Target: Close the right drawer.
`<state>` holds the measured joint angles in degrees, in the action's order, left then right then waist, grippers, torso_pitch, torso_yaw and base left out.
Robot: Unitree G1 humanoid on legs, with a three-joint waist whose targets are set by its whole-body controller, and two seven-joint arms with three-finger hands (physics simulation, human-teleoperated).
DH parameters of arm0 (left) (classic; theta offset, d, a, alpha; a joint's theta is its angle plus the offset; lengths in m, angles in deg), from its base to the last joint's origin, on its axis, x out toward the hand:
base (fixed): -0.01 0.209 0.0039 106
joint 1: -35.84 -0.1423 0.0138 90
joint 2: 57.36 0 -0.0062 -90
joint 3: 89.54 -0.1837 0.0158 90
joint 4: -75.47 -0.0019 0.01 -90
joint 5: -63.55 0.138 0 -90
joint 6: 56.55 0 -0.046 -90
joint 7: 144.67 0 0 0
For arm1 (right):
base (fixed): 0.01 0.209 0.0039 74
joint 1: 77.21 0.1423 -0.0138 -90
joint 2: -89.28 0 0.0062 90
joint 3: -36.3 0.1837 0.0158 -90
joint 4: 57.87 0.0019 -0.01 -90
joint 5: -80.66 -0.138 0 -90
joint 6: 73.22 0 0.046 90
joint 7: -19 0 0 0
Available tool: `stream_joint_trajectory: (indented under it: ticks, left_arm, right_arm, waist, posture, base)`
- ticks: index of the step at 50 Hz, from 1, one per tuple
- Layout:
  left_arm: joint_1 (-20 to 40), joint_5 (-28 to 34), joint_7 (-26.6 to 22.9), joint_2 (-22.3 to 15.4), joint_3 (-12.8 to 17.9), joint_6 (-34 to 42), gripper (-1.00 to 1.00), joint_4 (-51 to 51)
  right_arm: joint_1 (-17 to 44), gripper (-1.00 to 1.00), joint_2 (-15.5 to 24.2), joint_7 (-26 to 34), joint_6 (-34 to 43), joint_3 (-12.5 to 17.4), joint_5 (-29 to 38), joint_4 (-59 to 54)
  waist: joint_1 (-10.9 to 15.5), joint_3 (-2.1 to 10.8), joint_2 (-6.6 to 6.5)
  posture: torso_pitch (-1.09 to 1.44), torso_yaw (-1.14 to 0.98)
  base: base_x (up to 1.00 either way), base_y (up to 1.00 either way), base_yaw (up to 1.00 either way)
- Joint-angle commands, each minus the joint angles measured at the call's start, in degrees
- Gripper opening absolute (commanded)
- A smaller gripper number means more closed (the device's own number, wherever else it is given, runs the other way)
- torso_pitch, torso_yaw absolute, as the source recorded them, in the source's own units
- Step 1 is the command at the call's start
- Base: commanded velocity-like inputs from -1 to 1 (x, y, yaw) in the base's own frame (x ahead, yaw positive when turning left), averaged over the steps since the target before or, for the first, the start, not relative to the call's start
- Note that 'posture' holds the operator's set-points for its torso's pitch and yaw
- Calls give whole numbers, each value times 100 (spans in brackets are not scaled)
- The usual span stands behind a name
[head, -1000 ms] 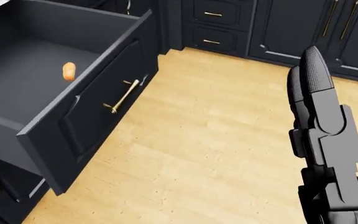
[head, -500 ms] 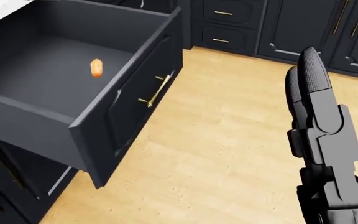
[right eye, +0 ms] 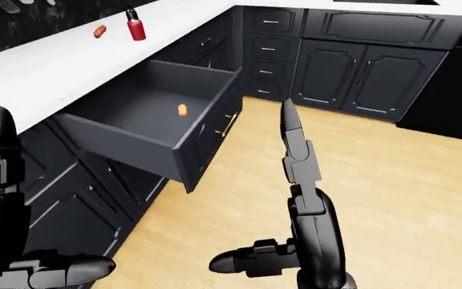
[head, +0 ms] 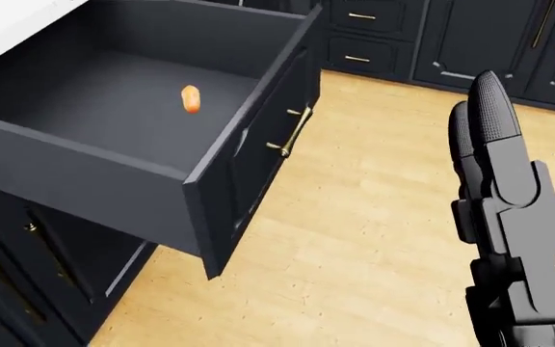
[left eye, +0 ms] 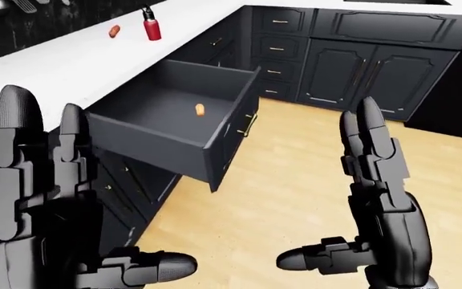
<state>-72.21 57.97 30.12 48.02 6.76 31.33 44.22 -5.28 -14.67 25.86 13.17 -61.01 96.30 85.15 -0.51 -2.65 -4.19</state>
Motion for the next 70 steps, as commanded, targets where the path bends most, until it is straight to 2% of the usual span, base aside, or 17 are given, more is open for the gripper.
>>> stream_joint_trajectory:
  ticks: [1,3,14,15,23,25,27,28,38,41,42,50,54,55,62,67,70]
  left_arm:
    - [19,-12,37,-16,19,-97,100,125]
    - [20,-19,45,-29,15,-93,100,125]
    - [25,-3,75,-58,-11,-92,100,125]
    - [20,-9,77,-62,-14,-96,100,125]
    - [13,-9,70,-59,-10,-100,100,125]
    - [8,-16,66,-58,-3,-109,100,125]
    - [5,-20,65,-61,-4,-112,100,125]
    - [6,-21,65,-61,-2,-110,100,125]
    - [9,8,62,-54,-25,-104,100,125]
    - [6,12,40,-32,-20,-106,100,125]
    - [1,12,32,-25,-17,-115,100,125]
    - [-12,26,-7,12,-12,-123,100,125]
    - [-13,35,13,-6,-30,-125,100,125]
    - [-14,32,22,-14,-32,-126,100,125]
    - [2,39,25,-17,-36,-108,100,125]
    - [1,40,8,-5,-28,-109,100,125]
    - [-9,34,-5,7,-22,-122,100,125]
  right_arm:
    - [19,100,2,-13,-116,-24,-11,169]
    - [28,100,2,-14,-106,-29,-3,158]
    - [8,100,9,-20,-160,-15,-9,101]
    - [4,100,9,-20,-176,-7,-22,93]
    - [-15,100,3,-15,-207,2,-13,65]
    - [-4,100,0,-13,-168,-17,9,93]
    - [1,100,2,-19,-173,-11,7,80]
    - [-2,100,4,-19,-180,-12,5,77]
    - [30,100,0,-19,-97,-25,32,97]
    - [25,100,6,-25,-111,-23,30,85]
    - [24,100,7,-22,-108,-26,33,85]
    - [35,100,6,-22,-95,-20,30,78]
    - [29,100,6,-18,-108,-16,26,69]
    - [23,100,6,-21,-121,-15,29,64]
    - [3,100,3,-18,-184,8,4,22]
    - [2,100,0,-15,-174,-1,21,33]
    - [4,100,-1,-11,-139,-16,32,62]
  waist:
    - [15,92,-65]
    - [40,-48,49]
    - [2,43,820]
    - [-72,2,649]
    - [-11,-43,435]
    - [-24,-24,222]
    - [18,126,-248]
    - [78,4,75]
    - [39,-27,492]
    - [19,61,833]
    - [-92,5,643]
    - [-2,-47,428]
    - [28,135,-249]
    - [79,4,99]
    - [59,-8,332]
    - [43,30,771]
    - [-2,-10,678]
  posture:
    - [0,0]
    - [0,0]
    - [0,0]
    - [0,0]
    - [0,0]
    - [0,0]
    - [0,0]
    - [0,0]
    - [0,0]
    - [0,0]
    - [0,0]
    - [0,0]
    - [0,0]
    - [0,0]
    - [0,0]
    - [0,0]
    - [0,0]
  base:
    - [0,26,0]
    - [0,25,0]
    - [0,25,0]
    - [0,25,0]
    - [0,25,0]
    - [0,25,0]
    - [0,25,0]
    - [0,24,0]
    - [0,24,0]
    - [0,22,0]
    - [0,22,0]
    - [0,22,0]
    - [0,22,0]
    - [0,23,0]
    - [0,22,0]
    - [0,21,0]
    - [0,22,0]
